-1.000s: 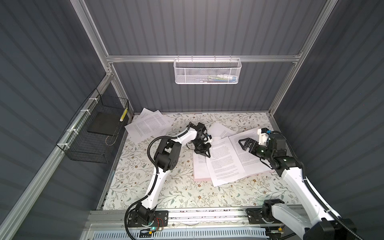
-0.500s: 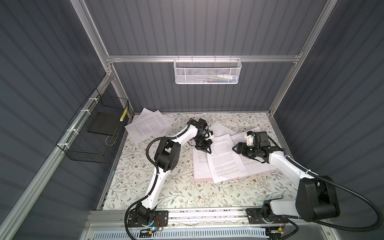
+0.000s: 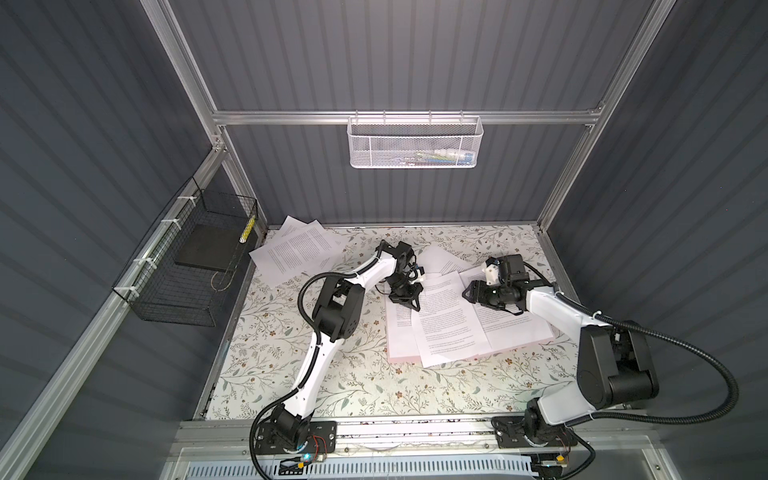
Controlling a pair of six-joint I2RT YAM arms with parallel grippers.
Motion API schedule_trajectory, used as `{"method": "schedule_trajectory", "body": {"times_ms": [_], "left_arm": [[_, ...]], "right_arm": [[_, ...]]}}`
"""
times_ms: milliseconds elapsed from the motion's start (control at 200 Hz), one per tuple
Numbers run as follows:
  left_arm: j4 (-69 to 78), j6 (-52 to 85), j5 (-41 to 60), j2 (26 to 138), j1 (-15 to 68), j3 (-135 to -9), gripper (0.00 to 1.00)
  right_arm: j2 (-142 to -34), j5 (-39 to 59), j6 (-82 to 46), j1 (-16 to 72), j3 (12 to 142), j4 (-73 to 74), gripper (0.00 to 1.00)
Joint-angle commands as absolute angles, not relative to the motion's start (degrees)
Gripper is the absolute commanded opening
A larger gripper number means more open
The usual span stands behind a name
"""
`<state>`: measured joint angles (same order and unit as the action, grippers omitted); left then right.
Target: Put the files into the folder
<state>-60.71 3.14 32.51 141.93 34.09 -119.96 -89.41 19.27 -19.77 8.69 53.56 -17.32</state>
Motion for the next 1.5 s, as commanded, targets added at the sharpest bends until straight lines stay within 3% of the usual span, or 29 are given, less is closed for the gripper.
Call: {"method": "schedule_trajectory", "body": {"times_ms": [0,390,695,841,946,1496], "left_arm": [[-62.73,2.01,31.72,142.45,34.19,-120.31,0.0],[-62.17,2.28,32.04,142.37,34.19,-119.86,0.0],[-61.83,2.46,32.09,142.73,34.19,-119.88,0.0],[-61.68,2.54,32.4,142.9,34.19,-119.96,0.0],[-61.66,2.45,32.46,142.76,34.19,-119.81,0.0],[-61.44,2.29,33.01,142.47,34.1,-119.4,0.0]], "right_arm": [[-92.09,21.74,-18.02,8.88,55.36,-18.05,0.61],[-96.55,26.25,-17.62,8.96,55.9,-16.49,0.51],[-92.72,29.77,-18.72,9.23,54.8,-15.6,0.4],[-93.73,27.66,-18.2,9.62,55.02,-16.85,0.34],[-93.71,24.76,-17.93,10.36,54.54,-17.13,0.36],[-97.33,23.6,-16.65,12.6,56.16,-16.97,0.26]]}}
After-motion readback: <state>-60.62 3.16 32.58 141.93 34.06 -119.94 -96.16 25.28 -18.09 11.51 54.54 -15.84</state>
